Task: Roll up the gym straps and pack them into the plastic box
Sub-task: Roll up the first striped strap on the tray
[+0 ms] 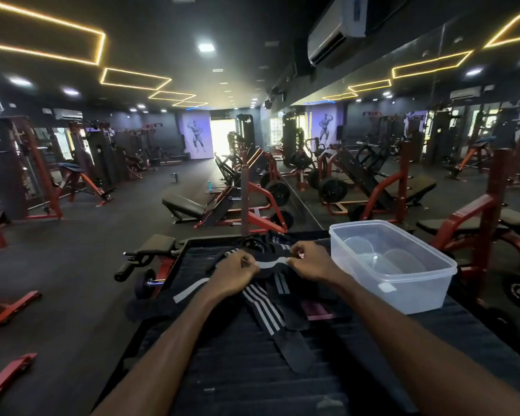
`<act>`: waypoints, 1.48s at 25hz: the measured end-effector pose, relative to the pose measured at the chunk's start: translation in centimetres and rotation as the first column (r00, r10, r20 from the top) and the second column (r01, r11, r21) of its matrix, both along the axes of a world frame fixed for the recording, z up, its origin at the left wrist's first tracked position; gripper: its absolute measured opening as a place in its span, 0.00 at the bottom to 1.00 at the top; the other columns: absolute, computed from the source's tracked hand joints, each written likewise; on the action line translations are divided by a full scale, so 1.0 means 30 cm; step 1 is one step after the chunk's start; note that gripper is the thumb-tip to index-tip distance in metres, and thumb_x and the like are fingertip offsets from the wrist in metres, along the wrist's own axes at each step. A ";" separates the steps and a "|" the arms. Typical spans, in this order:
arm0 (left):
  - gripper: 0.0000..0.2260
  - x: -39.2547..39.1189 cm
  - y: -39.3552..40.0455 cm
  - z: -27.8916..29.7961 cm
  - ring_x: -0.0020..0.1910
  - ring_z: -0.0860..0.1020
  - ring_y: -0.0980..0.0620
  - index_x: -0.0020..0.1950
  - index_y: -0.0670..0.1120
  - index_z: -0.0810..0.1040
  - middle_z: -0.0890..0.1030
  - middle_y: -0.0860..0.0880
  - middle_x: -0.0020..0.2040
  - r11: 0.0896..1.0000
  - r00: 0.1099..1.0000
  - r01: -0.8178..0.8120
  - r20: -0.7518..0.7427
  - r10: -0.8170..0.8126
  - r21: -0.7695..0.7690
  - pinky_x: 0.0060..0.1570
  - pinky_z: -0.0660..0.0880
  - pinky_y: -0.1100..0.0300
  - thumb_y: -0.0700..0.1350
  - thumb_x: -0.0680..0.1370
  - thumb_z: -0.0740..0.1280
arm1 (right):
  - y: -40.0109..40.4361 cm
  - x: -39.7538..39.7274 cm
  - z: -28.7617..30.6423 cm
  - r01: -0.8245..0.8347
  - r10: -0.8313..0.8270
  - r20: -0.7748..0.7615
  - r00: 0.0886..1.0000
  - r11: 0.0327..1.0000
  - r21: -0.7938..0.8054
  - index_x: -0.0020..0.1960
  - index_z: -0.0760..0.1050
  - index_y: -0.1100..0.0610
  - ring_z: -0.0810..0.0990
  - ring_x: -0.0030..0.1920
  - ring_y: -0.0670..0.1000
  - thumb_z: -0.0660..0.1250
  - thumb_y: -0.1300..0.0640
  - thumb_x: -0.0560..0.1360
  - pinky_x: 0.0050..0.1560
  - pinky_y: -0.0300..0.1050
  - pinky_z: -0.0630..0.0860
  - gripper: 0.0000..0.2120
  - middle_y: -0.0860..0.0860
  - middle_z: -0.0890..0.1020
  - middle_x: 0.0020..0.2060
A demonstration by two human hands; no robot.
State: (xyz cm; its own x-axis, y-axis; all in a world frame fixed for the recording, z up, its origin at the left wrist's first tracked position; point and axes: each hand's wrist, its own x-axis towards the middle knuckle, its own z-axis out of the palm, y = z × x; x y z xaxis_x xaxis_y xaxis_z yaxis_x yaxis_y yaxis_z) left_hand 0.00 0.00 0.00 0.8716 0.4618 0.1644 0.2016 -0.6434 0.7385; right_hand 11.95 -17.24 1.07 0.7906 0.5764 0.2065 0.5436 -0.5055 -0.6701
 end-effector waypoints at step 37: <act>0.08 -0.038 -0.196 -0.002 0.27 0.76 0.48 0.54 0.44 0.72 0.79 0.43 0.38 0.721 0.923 0.078 0.324 0.210 -0.688 0.25 0.68 0.61 0.35 0.77 0.63 | -0.004 -0.100 0.098 0.093 0.101 -0.627 0.772 0.959 0.268 0.50 0.83 0.61 0.85 0.47 0.57 0.69 0.59 0.76 0.56 0.54 0.81 0.07 0.59 0.87 0.46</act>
State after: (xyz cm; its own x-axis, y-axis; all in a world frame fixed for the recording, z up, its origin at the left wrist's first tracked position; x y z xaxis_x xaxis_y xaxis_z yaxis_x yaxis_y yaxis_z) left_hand -1.14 -5.89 -0.05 0.7778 0.6244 0.0711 -0.1430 0.0658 0.9875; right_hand 8.95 -17.37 4.01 0.7939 0.5774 -0.1904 -0.0484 -0.2522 -0.9665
